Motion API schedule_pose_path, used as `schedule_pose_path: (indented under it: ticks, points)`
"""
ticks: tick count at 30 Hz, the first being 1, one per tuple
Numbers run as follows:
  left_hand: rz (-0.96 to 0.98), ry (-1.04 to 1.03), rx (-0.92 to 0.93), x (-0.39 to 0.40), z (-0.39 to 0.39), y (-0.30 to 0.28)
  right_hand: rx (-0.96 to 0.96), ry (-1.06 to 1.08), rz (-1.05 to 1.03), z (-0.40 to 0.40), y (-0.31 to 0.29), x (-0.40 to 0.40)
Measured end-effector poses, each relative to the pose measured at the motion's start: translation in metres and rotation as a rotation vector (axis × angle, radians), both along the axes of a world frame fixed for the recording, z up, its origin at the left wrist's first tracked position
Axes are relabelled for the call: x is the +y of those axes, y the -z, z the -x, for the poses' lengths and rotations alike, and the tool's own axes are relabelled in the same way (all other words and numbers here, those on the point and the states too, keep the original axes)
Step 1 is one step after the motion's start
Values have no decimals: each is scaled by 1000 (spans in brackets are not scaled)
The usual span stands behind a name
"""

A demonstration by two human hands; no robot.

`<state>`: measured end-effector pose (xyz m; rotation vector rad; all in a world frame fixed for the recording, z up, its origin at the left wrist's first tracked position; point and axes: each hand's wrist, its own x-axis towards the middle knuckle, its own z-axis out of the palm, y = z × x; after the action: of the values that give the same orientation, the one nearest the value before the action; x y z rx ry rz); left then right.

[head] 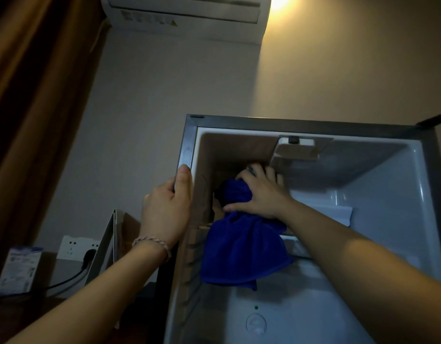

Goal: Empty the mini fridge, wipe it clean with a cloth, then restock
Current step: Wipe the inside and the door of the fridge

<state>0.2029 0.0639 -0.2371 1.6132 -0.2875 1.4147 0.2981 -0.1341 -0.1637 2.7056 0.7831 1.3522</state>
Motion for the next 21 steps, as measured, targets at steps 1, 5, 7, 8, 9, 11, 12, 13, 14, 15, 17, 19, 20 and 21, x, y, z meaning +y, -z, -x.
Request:
schedule_pose_path:
  ticks: [1, 5, 7, 8, 9, 11, 12, 13, 14, 15, 17, 19, 20, 21]
  points:
    - [0, 2, 1, 0, 0, 0, -15, -3, -9, 0, 1, 1]
    - [3, -8, -4, 0, -1, 1, -54, -49, -64, -6, 5, 5]
    - [7, -10, -15, -1, -1, 1, -54, -42, -66, -7, 4, 8]
    - [9, -6, -17, -1, -1, 1, -48, -32, -61, -7, 4, 10]
    - [13, -4, -15, -1, -1, 1, -40, -22, -51, -7, 3, 12]
    - [20, -5, -4, -1, -1, 1, -27, -5, -28, -7, 0, 17]
    - [22, -6, 1, -1, -1, 1, -28, -5, -18, -9, -2, 19]
    - [23, -7, 5, -1, -1, 1, -30, -14, -10, -10, -4, 20]
    - [23, -12, 5, -1, -1, 1, -29, -30, -3, -12, -5, 21]
    - [24, -18, 4, -1, -1, 0, -25, -49, 3, -15, -6, 20]
    - [28, -25, 2, -1, -2, 0, -18, -79, 11, -19, -9, 19]
    - [28, -26, 1, -1, -3, 0, -9, -89, 6, -23, -11, 16]
    - [27, -26, 2, -1, -2, -1, 4, -88, -1, -23, -13, 15]
    - [26, -27, 5, -2, -2, 0, 19, -91, -13, -24, -14, 13]
